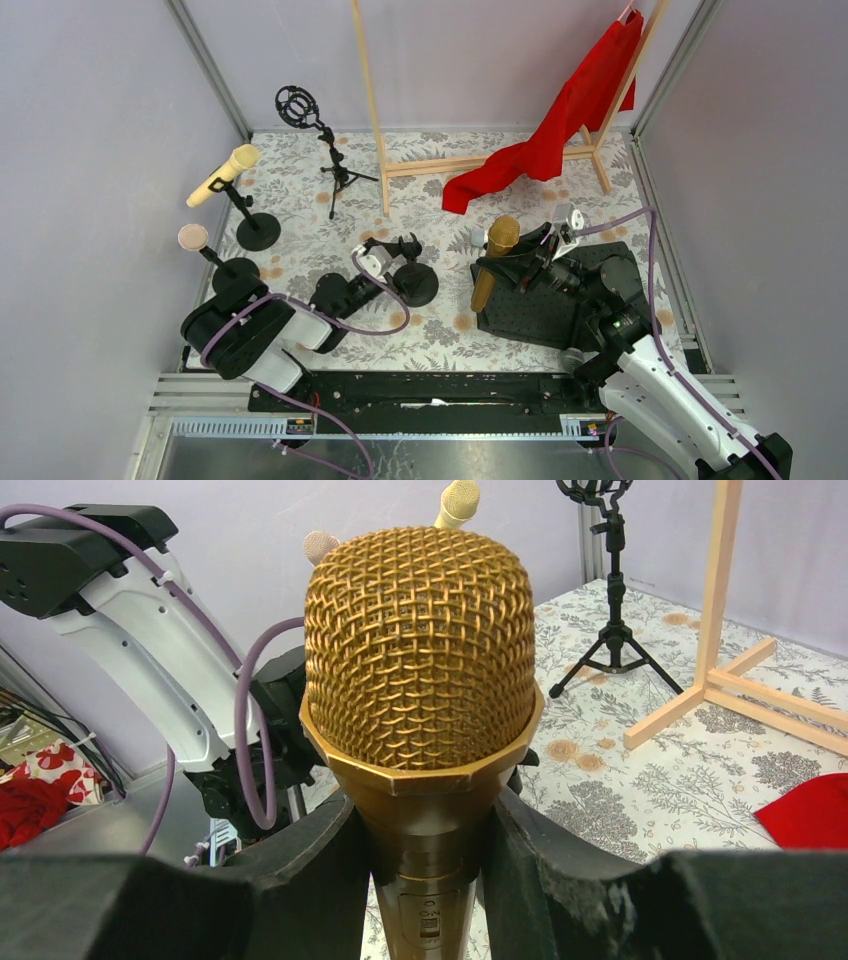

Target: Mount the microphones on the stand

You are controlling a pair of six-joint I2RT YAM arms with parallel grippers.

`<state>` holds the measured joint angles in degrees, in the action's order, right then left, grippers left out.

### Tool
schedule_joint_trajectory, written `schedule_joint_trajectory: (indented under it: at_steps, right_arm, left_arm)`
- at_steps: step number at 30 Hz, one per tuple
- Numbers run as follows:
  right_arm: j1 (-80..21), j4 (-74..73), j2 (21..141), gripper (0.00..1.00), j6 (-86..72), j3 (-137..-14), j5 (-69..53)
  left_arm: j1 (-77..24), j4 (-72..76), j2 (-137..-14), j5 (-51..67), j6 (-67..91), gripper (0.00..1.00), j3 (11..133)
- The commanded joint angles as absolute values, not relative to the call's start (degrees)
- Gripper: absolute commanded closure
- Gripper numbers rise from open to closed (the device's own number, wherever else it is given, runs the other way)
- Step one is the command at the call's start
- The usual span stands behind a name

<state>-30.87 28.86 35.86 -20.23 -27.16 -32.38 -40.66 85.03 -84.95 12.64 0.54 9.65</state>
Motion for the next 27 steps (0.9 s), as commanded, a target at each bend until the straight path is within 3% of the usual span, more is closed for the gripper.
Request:
schedule_joint_trajectory:
  at_steps: [1,11,27]
  right_arm:
    - [-31.2,30.4,34.9,1.00,-19.1,-28.8,-32.0]
    - [-31.1,30.0,34.6,1.00,-19.1,-28.6,-32.0]
    - [-31.1,30.3,35.5,1.00,-19.9,-29.4,-32.7]
  left_arm:
    - [-35.9,92.0,-86.5,25.7,3.0,0.26,11.0]
    - [-30.6,92.0,-89.6,40.3,6.8,0.36,15.8]
    - [-29.8,92.2,-90.5,34.9,9.1,0.49,14.5]
